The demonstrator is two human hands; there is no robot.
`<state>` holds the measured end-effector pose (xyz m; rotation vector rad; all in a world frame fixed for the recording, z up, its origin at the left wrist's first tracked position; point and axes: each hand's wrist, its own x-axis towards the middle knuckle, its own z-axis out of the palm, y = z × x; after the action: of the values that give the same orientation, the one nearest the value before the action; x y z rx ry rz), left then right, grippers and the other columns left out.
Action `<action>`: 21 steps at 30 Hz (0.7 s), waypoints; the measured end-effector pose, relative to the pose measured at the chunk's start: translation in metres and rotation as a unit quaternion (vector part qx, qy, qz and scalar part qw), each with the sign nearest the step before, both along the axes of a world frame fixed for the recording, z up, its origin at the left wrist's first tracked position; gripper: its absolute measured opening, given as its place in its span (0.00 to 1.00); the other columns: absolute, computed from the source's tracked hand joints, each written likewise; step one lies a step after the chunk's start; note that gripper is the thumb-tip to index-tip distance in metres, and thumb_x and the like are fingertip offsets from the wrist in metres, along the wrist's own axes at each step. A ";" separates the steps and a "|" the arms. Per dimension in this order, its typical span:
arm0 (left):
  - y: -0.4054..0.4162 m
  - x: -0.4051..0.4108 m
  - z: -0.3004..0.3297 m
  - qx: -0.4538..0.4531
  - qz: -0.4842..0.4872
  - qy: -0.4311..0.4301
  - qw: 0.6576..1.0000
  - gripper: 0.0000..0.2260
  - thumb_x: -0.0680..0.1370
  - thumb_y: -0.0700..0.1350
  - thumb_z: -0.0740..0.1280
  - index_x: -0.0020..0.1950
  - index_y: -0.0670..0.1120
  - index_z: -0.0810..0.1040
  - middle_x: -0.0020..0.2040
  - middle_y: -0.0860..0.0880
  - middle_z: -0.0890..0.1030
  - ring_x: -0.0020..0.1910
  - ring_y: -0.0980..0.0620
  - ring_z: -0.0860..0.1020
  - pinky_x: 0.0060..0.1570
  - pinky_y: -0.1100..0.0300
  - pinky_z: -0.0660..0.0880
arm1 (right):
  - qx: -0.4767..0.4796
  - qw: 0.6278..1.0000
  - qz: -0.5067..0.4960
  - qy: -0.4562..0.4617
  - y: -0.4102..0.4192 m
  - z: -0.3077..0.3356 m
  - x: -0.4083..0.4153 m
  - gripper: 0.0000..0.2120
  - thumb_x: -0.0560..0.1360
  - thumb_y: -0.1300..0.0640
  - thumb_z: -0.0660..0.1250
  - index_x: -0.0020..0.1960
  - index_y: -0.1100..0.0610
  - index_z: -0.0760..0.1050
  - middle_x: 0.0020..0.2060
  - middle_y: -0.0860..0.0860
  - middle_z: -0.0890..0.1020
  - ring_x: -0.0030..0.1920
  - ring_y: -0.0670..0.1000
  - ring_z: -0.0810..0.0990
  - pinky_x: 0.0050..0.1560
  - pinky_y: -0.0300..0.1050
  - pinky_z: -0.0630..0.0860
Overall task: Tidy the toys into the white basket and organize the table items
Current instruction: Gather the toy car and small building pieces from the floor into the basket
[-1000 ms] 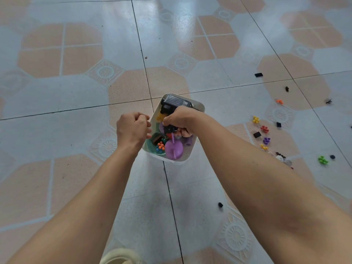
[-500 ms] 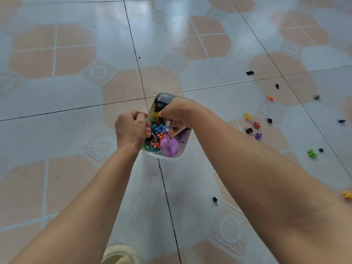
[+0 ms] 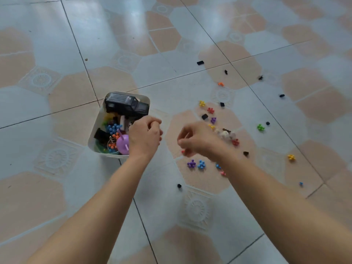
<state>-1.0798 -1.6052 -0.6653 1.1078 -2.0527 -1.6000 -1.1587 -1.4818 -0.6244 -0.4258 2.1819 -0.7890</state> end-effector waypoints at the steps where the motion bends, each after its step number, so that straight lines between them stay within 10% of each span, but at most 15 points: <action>1: 0.012 -0.004 -0.004 0.007 -0.019 -0.009 1.000 0.12 0.74 0.37 0.57 0.43 0.47 0.79 0.31 0.46 0.79 0.29 0.48 0.77 0.36 0.51 0.78 | 0.028 0.999 0.027 0.010 0.015 -0.015 0.011 0.00 0.73 0.65 0.68 0.44 0.62 0.77 0.40 0.61 0.82 0.36 0.58 0.84 0.41 0.54 0.83; 14: 0.066 -0.009 -0.054 -0.045 -0.145 -0.087 0.985 0.10 0.72 0.36 0.60 0.44 0.46 0.80 0.36 0.45 0.82 0.36 0.44 0.81 0.43 0.47 0.80 | 0.087 0.974 0.151 0.146 0.061 -0.101 0.066 0.05 0.74 0.66 0.60 0.47 0.59 0.72 0.51 0.59 0.75 0.50 0.61 0.76 0.44 0.49 0.71; 21: 0.073 -0.021 -0.078 -0.193 -0.209 -0.052 0.957 0.13 0.73 0.35 0.64 0.57 0.43 0.78 0.54 0.46 0.75 0.50 0.47 0.76 0.50 0.57 0.73 | -0.017 0.958 0.013 0.287 0.127 -0.111 0.034 0.06 0.73 0.63 0.64 0.49 0.59 0.76 0.48 0.55 0.78 0.47 0.56 0.77 0.45 0.46 0.72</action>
<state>-1.1008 -1.5326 -0.7431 0.6618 -2.6570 -1.2298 -1.1244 -1.3547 -0.7355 -0.7768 2.6896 -0.7522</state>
